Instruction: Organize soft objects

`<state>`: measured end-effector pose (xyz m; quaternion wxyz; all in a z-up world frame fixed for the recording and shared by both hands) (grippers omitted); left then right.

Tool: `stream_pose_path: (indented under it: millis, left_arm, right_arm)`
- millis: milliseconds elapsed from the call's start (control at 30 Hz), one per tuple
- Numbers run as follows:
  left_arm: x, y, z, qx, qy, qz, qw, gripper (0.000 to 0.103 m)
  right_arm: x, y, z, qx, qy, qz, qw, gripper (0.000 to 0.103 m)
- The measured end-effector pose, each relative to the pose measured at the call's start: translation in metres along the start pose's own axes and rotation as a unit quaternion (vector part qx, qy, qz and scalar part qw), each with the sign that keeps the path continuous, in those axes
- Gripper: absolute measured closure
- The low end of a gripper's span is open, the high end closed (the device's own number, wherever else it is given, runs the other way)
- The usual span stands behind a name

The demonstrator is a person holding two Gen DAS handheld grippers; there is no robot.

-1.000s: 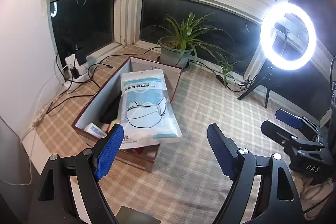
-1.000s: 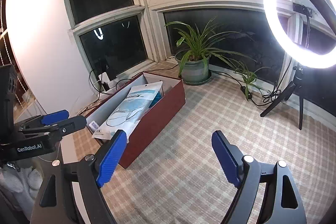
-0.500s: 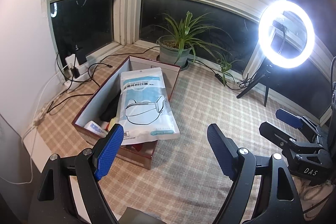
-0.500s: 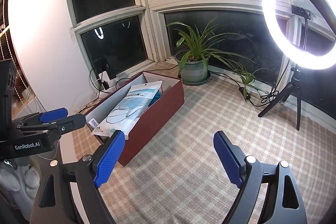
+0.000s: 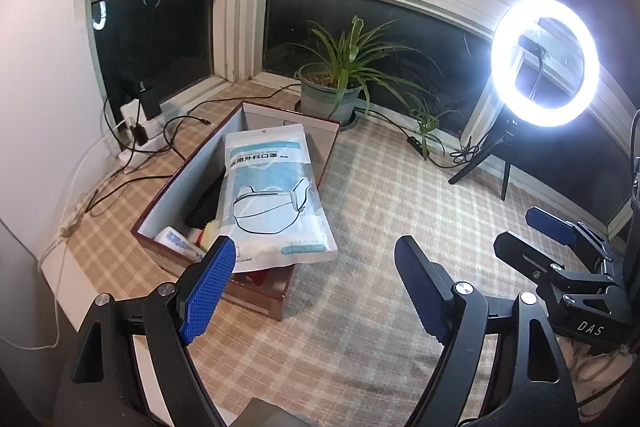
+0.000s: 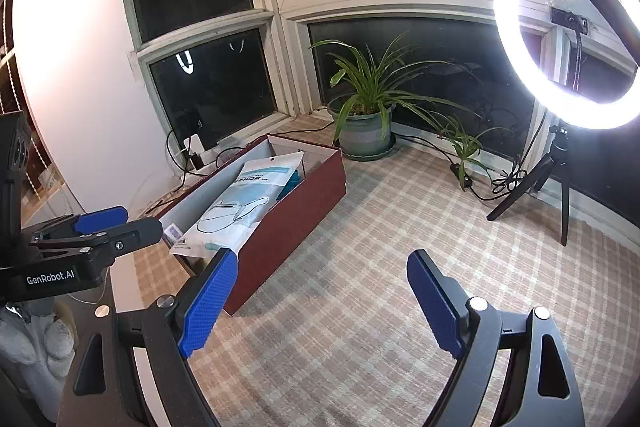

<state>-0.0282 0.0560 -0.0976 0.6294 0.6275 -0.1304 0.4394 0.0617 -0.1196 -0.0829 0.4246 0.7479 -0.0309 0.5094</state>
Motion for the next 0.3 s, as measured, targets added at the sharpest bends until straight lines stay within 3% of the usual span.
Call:
stream_pose_path:
  millis: [300]
  left_arm:
    - [-0.0011,-0.0016,-0.0003,0.0,-0.004,0.004,1.0,0.021]
  right_arm:
    - [-0.0019,-0.0011,0.001,-0.002,0.002,-0.003,1.0,0.019]
Point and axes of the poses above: each gripper's, at about its wrist camera, not at the fingertips, and y roughly against the way its jaws point, z to its right, x to its top, the point moved 4 cm from there along -y, roughly the way its jaws point, and after that the axes turned 4 degrees about y, right-handed, at the moved point
